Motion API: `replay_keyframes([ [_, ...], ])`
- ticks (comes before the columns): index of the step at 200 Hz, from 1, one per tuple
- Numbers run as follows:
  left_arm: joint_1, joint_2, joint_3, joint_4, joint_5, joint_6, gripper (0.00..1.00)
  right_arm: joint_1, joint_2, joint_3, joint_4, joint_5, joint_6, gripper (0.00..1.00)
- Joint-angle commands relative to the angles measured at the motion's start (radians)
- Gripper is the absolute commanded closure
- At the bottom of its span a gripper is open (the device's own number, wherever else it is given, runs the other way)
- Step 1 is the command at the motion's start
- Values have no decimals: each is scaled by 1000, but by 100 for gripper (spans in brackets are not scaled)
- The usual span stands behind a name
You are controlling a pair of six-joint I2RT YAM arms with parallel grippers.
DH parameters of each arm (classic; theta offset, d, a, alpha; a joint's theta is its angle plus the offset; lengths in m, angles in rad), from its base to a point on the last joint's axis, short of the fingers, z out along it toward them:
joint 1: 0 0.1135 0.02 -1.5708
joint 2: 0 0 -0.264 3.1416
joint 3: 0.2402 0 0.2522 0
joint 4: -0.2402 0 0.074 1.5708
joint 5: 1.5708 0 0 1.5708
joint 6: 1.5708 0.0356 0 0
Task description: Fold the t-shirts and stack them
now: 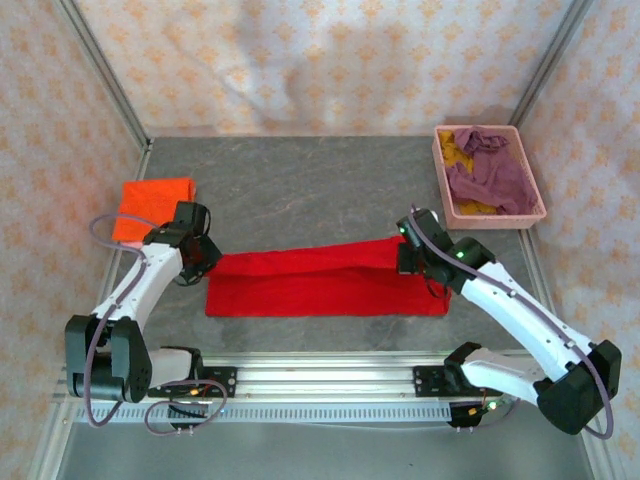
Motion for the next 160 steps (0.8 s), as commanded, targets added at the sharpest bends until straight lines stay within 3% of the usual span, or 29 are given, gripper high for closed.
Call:
replay_keyframes([
  [1,-14,-21,-23,-29,-10,-23,100,6,16,-25,6,-1,17,100],
  [160,-20,32,-178,58,-32,-63,100,6,167,-116,98,3,32,100],
])
